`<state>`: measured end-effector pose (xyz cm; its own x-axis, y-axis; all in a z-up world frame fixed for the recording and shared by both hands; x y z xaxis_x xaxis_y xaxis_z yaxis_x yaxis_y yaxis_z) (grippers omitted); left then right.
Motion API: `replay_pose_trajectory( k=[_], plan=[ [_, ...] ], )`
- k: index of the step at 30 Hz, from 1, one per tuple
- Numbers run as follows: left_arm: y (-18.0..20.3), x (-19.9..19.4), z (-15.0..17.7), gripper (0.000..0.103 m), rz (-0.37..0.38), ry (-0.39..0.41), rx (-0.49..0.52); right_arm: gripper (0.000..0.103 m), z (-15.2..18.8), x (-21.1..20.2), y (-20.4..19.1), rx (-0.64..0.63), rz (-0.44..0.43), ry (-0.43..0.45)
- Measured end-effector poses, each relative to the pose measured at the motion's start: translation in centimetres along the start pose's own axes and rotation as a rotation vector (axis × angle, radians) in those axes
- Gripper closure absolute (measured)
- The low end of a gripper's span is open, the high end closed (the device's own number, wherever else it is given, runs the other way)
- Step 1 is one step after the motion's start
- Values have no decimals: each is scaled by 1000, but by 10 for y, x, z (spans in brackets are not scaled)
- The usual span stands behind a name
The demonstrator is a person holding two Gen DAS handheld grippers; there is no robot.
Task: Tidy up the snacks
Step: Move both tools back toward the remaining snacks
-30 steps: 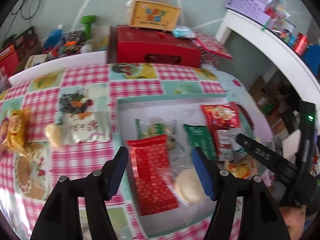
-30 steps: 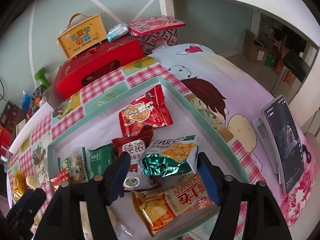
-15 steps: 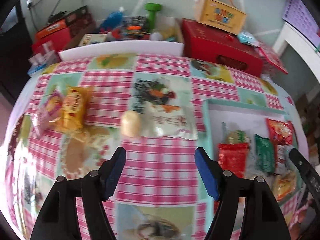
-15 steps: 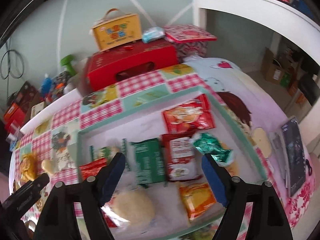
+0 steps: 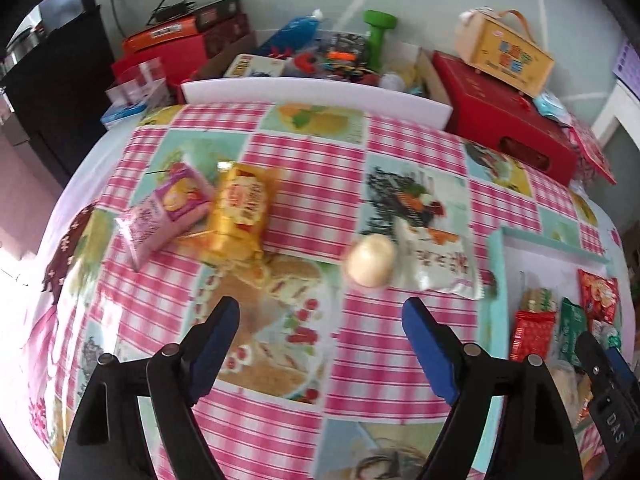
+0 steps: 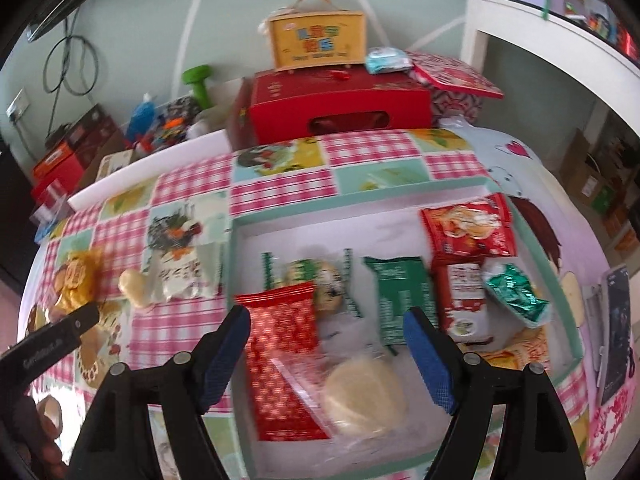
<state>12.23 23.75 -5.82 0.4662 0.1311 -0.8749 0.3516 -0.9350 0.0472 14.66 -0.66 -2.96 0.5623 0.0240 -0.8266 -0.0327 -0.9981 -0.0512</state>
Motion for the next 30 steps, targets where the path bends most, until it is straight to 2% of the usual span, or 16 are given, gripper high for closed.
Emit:
replay_pose_trajectory(
  k=[6,8,9,10,13,22,30],
  plan=[
    [-31,4,-2,16,-44,-6,-51,20,6,0,-33,-63,-41,4],
    [-39,6,-2,10,-51,-9,-70,11,8,2,-40,-76,-53,2],
    [-43,6,-3,10,-57,-8,-80,2,9,2,-43,-81,-59,4],
    [-45,6,-3,9,-59,-8,-84,0,9,2,-46,-87,-67,8],
    [-51,6,-5,3,-58,-3,-93,0,9,1,-53,-104,-81,21],
    [-71,1,-15,3,-13,15,-128,0,10,1,-70,-126,-109,31],
    [-99,5,-26,3,17,-11,-183,0,-2,7,-88,-121,-157,30]
  ],
)
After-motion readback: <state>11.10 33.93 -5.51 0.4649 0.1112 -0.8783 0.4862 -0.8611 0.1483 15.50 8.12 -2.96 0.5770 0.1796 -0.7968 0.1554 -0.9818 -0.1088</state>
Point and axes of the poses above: each gripper's, at about its wrist camera, not at the fingertips, and x roughly the way its jaws point, y to its right, z to its underside, the point moved 9 cm from there along x, roughly the way its jaws point
